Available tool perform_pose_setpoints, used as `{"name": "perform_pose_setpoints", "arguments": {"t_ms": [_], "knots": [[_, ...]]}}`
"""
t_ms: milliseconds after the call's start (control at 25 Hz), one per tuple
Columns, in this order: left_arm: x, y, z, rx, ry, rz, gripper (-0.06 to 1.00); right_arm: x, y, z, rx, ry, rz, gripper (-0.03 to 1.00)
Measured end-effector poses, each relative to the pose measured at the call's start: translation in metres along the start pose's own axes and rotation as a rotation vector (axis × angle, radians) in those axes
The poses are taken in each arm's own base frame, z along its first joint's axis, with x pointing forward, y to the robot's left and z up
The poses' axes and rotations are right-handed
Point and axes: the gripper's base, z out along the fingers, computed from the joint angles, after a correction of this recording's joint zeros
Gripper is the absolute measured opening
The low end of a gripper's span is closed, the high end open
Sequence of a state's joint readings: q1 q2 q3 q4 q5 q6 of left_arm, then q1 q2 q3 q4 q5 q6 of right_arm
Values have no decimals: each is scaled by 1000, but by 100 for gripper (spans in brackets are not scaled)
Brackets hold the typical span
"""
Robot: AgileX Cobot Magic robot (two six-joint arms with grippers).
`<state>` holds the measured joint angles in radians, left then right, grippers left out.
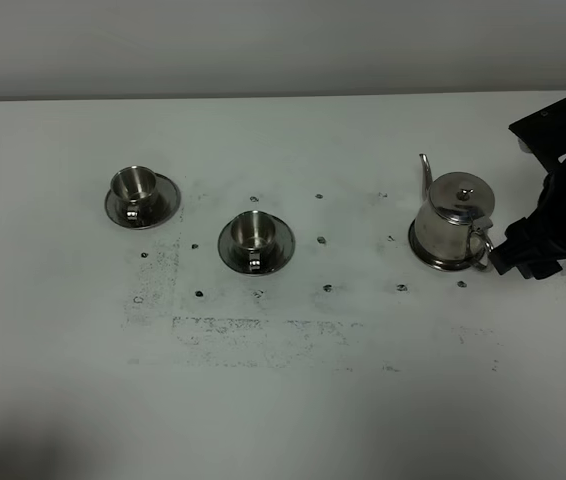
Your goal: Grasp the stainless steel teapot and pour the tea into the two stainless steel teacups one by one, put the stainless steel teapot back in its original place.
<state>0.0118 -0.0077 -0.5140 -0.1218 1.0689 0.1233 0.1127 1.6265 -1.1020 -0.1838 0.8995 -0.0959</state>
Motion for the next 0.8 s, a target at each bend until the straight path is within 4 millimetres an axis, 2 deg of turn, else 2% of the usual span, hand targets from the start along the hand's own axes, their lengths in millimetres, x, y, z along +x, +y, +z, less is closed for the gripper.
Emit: {"name": "perform_pose_setpoints", "arguments": {"t_ms": [320, 600, 800], "knots": [[0, 0, 0, 0, 0, 0, 69, -25, 0, 21, -59, 9, -93, 58], [0, 0, 0, 0, 0, 0, 69, -39, 1, 44, -76, 47, -103, 58], [0, 0, 0, 0, 0, 0, 69, -45, 2, 51, -89, 43, -113, 58]]}}
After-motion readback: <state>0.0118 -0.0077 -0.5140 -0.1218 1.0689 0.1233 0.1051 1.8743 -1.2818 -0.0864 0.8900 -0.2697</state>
